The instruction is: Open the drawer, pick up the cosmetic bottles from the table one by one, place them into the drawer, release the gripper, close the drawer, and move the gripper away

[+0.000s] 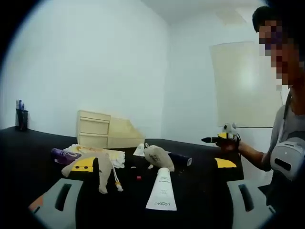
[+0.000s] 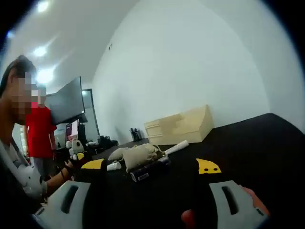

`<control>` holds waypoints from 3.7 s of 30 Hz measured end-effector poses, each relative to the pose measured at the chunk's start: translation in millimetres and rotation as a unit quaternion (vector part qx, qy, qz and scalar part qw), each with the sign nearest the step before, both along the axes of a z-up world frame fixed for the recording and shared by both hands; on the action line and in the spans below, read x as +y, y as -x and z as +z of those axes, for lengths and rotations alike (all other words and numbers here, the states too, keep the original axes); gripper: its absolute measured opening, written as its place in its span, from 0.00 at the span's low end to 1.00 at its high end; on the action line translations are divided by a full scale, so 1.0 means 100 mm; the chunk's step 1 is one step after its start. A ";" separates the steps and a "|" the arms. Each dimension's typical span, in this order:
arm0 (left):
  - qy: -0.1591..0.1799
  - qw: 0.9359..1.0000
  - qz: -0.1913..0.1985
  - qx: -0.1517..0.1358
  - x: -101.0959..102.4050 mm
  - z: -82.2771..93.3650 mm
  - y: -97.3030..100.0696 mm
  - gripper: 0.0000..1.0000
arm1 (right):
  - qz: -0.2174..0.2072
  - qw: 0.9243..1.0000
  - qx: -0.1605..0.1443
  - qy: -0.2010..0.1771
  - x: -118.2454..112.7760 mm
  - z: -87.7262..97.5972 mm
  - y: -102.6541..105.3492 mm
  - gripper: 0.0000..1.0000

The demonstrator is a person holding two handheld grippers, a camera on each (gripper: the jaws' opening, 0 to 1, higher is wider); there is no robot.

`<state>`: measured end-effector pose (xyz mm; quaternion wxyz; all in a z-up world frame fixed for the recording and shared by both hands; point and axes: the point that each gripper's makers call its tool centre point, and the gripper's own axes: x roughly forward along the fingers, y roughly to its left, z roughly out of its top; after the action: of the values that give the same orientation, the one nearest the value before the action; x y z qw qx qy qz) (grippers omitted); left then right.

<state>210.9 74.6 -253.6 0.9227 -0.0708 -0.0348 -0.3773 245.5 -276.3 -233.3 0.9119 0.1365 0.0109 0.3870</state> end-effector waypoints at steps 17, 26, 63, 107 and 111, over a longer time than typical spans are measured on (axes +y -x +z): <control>-0.009 1.000 -0.005 -0.002 -0.02 -0.04 0.01 0.93 | 0.026 0.994 0.015 0.105 0.43 0.12 -0.14 0.54; -0.020 1.000 -0.004 -0.002 -0.02 -0.07 0.02 0.92 | 0.052 0.990 0.024 0.133 0.73 0.16 -0.17 0.50; -0.032 0.999 -0.009 0.000 0.06 -0.05 0.00 0.90 | 0.069 0.912 -0.068 0.399 2.16 -0.33 -0.45 0.35; -0.032 0.999 -0.009 0.008 0.05 -0.07 0.00 0.87 | 0.018 0.809 -0.316 0.496 2.44 0.01 -0.41 0.14; 0.000 1.000 -0.019 0.006 0.06 0.03 0.04 0.86 | 0.007 0.795 -0.357 0.490 2.42 0.18 -0.27 0.14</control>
<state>207.3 80.8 -250.1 0.9155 -0.0737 -0.0274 -0.3946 272.6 -34.5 -214.9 0.7933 -0.4766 -0.1267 0.3571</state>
